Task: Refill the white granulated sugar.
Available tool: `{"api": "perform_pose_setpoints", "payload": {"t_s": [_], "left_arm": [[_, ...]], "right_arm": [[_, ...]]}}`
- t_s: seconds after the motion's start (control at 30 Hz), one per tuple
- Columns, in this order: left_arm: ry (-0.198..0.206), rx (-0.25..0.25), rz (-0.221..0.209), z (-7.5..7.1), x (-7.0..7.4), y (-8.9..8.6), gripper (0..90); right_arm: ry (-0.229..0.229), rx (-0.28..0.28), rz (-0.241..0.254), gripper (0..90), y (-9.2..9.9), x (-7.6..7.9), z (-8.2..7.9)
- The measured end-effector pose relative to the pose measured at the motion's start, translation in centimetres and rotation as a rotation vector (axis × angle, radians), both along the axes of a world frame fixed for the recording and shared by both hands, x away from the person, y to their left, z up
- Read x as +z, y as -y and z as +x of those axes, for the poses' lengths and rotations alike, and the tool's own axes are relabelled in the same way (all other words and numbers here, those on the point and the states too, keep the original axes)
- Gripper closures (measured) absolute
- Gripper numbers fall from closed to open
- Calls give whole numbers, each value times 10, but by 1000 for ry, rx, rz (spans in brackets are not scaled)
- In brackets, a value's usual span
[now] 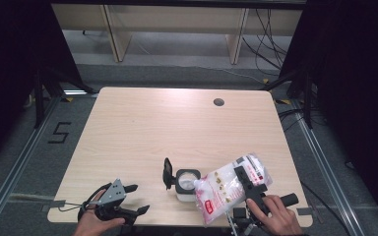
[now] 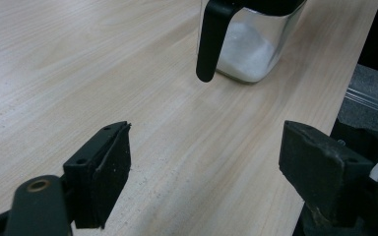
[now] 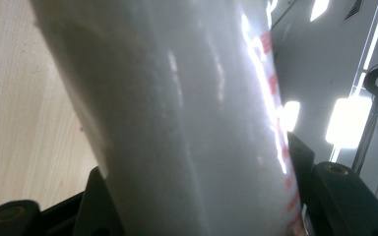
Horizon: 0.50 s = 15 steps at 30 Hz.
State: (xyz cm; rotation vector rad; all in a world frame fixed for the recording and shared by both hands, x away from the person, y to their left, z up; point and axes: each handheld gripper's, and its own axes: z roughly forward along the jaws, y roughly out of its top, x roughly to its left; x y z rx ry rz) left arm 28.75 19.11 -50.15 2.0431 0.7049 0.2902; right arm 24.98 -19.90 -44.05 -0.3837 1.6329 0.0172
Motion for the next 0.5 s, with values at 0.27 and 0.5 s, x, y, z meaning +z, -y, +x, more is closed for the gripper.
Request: {"api": "perform_pose_setpoints", "payload": {"t_s": [0.27, 0.5], "left_arm": [[-1, 2, -9, 0, 0, 0, 195], [1, 3, -14, 0, 1, 0, 195]], "right_arm": [[4, 11, -8, 482, 0, -1, 1], [-23, -10, 15, 483, 0, -1, 0]]}}
